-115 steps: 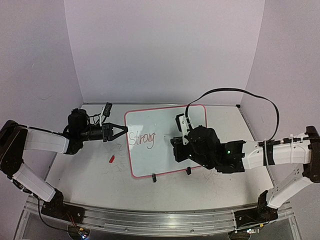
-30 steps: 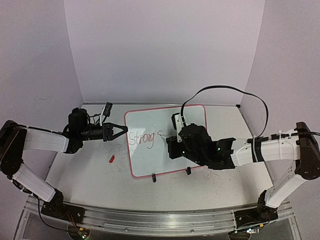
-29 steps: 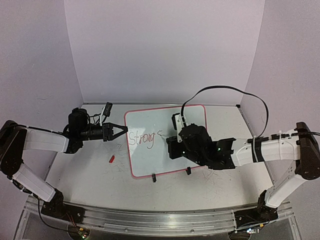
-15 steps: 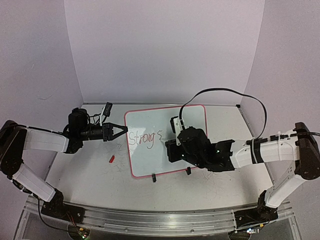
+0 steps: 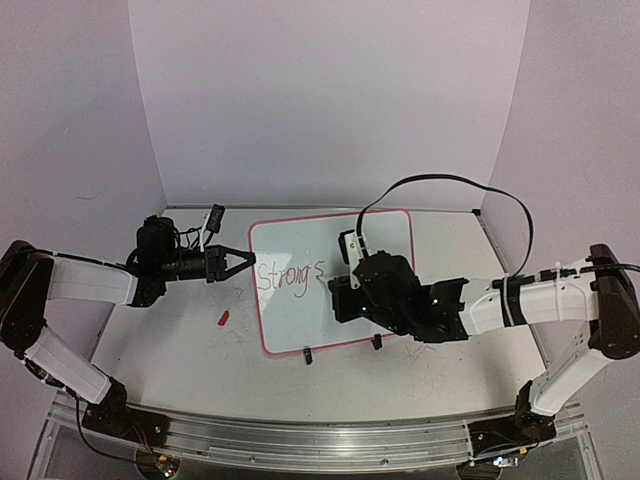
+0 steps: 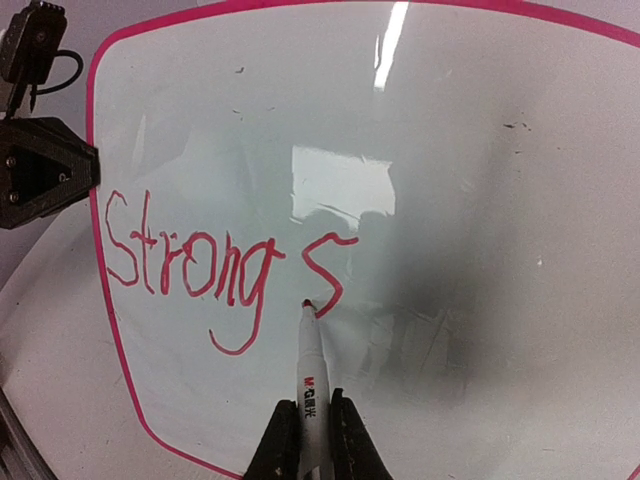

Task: Write a sentence on the whiteboard

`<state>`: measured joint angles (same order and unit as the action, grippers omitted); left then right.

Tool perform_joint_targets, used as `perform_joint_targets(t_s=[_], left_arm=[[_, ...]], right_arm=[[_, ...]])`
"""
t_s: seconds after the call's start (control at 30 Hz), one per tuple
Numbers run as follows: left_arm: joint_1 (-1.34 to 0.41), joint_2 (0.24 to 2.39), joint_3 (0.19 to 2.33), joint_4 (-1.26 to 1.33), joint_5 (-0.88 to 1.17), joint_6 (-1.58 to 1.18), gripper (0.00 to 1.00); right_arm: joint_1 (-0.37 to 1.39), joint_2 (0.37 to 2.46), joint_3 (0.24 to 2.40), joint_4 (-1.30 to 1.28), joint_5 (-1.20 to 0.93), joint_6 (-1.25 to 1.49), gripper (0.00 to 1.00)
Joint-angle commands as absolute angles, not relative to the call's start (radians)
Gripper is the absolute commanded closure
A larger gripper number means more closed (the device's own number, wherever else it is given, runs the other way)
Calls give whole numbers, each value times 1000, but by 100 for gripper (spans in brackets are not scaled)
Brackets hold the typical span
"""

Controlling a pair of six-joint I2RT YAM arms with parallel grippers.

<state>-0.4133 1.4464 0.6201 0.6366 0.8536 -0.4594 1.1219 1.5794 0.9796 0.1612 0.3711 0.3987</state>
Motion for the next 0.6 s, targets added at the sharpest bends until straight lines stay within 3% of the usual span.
perform_joint_targets(t_s=[0.0,0.57], left_arm=[[-427,1439,648,631,856,-431,100],[-428,1445,652,631,859,-433,100]], right_arm=[[1108,1490,947,192,406,384,100],[1074,1529,988,189,413,354,100]])
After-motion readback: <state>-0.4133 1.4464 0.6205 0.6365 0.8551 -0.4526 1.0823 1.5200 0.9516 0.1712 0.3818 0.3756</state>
